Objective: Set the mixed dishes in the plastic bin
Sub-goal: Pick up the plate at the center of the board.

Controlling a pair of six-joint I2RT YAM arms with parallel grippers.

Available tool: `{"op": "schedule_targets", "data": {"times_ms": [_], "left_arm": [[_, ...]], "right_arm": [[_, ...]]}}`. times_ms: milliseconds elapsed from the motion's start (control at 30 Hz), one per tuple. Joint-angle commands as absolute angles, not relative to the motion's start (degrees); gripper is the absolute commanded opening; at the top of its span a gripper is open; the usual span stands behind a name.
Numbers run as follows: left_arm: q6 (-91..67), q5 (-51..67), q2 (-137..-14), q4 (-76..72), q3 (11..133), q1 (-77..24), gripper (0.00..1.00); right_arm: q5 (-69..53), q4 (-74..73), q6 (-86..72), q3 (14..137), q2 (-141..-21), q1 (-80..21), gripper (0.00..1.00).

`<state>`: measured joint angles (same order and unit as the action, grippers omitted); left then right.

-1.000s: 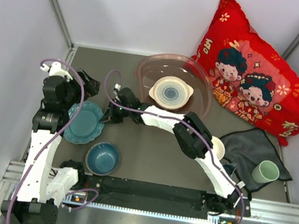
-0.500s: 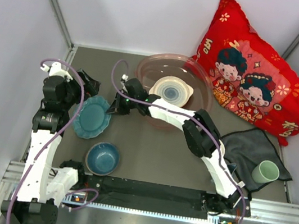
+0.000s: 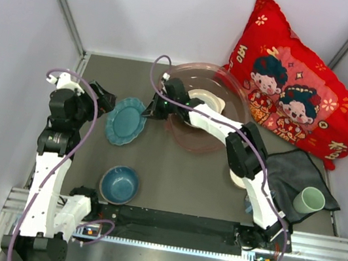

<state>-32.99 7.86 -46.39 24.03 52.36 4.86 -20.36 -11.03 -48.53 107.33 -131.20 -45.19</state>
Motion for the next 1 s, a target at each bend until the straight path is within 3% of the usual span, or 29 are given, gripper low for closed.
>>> {"op": "schedule_targets", "data": {"times_ms": [0, 333, 967], "left_arm": [[-33.0, 6.9, -45.3, 22.1, 50.9, 5.3, 0.99], [-38.8, 7.6, -44.9, 18.3, 38.9, 5.2, 0.96], [-44.9, 7.7, -44.4, 13.5, 29.8, 5.2, 0.86]], "right_arm": [[-21.8, -5.5, -48.5, 108.8, -123.7, -45.0, 0.00], [-22.2, -5.5, -48.1, 108.7, -122.3, -44.6, 0.00], [-22.9, -3.6, -48.5, 105.8, -117.1, -43.1, 0.00]]}}
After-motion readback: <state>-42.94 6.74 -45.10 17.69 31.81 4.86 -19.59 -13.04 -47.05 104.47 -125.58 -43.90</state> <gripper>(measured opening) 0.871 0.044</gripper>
